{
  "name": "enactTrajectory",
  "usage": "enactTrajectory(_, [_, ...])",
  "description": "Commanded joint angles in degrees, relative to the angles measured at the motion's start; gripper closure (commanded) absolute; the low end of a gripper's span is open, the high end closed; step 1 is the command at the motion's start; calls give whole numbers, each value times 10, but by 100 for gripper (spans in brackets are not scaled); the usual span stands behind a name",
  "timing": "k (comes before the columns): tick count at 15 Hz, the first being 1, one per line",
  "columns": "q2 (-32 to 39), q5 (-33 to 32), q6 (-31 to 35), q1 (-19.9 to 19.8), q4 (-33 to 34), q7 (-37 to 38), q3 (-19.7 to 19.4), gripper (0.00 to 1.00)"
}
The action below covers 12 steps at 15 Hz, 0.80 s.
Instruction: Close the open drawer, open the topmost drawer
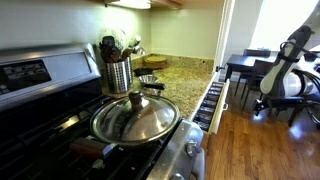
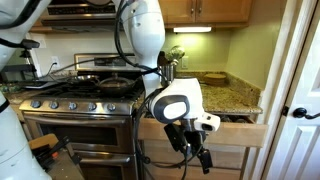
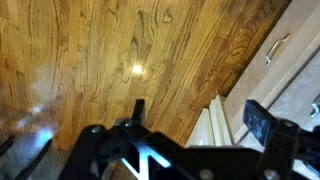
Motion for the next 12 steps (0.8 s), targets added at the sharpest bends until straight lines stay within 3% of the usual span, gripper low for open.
enactTrajectory(1, [-107, -3, -21, -23, -66, -12, 29, 0])
enactTrajectory(5, [-181, 33, -111, -100, -56, -27, 130, 0])
enactTrajectory(8, [-209, 137, -193, -156, -22, -70, 212, 0])
enactTrajectory(12, [-197, 209, -271, -128, 39, -90, 196, 0])
